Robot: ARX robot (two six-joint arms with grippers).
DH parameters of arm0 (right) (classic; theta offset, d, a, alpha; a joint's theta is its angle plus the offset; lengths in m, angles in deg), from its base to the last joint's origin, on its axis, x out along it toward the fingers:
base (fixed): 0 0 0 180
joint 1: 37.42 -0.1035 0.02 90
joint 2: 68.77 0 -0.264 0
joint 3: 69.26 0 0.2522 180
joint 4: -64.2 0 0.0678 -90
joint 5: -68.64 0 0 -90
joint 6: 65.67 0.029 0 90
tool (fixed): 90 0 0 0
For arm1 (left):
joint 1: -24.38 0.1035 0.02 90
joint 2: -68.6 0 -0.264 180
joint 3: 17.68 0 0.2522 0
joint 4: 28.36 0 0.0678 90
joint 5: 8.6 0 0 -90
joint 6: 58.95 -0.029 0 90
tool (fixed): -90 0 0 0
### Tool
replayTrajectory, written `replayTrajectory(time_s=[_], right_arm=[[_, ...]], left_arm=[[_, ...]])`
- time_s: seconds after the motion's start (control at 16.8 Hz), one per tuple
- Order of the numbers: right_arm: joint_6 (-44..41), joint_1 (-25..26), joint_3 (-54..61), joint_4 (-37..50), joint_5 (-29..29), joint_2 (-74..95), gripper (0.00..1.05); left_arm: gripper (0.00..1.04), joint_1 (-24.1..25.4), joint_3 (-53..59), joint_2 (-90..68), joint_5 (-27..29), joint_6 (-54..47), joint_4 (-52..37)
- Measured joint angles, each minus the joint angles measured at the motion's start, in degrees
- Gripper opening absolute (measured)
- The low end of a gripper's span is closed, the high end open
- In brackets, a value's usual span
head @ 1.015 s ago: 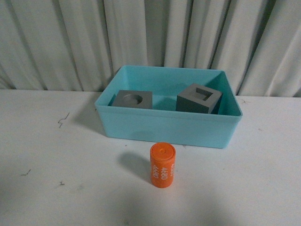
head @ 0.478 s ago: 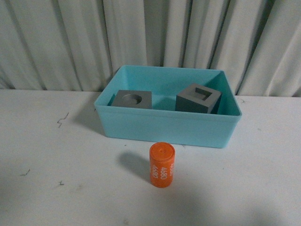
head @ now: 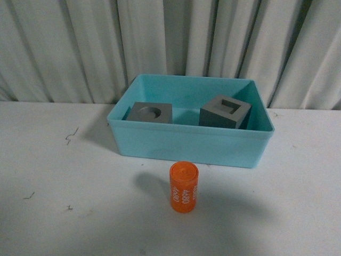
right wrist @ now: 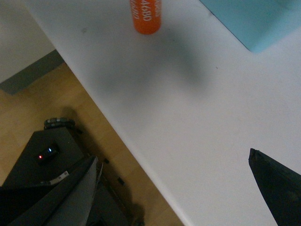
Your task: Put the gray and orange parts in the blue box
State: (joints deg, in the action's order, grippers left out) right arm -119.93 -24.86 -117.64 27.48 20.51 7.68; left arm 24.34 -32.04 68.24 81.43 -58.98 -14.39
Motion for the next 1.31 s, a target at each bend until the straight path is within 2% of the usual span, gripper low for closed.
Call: replayTrajectory(time_s=[0.24, 0.42, 0.6, 0.78, 1.31], right_arm=[[4.3, -12.7, -2.0, 13.4, -2.3, 9.8, 0.98], [12.0, -18.5, -4.9, 23.3, -4.8, 15.6, 0.98], [19.7, -21.4, -9.2, 27.2, -6.2, 21.0, 0.98], [21.9, -25.1, -11.5, 29.3, -6.9, 24.7, 0.98], [25.0, -29.9, -18.8, 32.2, -10.1, 34.2, 0.98]], left_arm=[[0.98, 0.0, 0.0, 0.0, 0.0, 0.0, 0.0], [0.98, 0.0, 0.0, 0.0, 0.0, 0.0, 0.0], [0.98, 0.0, 0.0, 0.0, 0.0, 0.0, 0.0], [0.98, 0.0, 0.0, 0.0, 0.0, 0.0, 0.0], [0.98, 0.0, 0.0, 0.0, 0.0, 0.0, 0.0]])
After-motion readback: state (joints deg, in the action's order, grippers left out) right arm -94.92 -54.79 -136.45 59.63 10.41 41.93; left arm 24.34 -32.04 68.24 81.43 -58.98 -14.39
